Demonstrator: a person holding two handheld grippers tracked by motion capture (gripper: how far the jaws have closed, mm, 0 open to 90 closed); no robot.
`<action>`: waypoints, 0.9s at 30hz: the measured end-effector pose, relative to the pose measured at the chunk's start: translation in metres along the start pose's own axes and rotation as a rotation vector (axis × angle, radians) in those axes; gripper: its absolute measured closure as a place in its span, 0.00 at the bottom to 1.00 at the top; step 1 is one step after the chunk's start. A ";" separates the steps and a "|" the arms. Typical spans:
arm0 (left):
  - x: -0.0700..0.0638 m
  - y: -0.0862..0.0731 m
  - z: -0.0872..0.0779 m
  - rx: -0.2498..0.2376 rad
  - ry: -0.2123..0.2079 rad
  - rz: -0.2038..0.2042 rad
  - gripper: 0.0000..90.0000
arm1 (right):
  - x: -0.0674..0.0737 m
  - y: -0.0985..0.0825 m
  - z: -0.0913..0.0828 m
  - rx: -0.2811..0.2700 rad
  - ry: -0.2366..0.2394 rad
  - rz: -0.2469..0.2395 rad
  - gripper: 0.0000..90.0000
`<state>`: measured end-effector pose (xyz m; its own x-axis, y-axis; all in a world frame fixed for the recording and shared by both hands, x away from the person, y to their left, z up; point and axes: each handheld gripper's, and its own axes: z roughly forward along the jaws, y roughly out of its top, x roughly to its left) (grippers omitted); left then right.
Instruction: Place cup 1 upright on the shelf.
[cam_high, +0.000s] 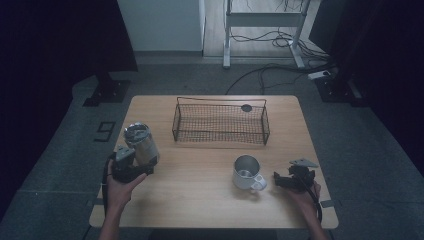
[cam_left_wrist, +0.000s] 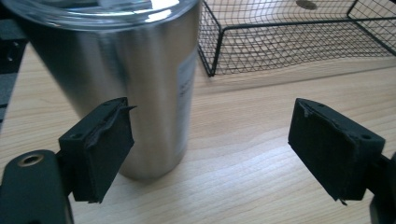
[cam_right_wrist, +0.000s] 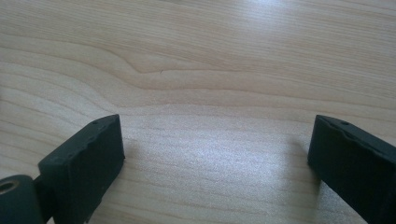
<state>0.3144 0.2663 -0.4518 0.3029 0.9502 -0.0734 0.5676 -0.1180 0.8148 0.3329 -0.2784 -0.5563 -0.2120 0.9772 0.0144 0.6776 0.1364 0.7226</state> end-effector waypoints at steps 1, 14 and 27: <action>0.001 0.000 -0.001 -0.001 0.003 -0.003 0.16 | 0.000 0.000 0.000 0.000 0.000 0.000 0.04; 0.016 -0.001 0.002 -0.005 0.042 -0.023 0.13 | 0.000 0.000 0.000 0.000 0.000 0.000 0.04; 0.028 0.004 0.008 -0.009 0.046 -0.023 0.10 | 0.000 0.000 0.000 0.000 0.000 -0.001 0.04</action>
<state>0.3311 0.2902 -0.4549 0.2542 0.9649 -0.0663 0.5669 -0.0931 0.8185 0.3327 -0.2783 -0.5562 -0.2131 0.9769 0.0138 0.6775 0.1375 0.7226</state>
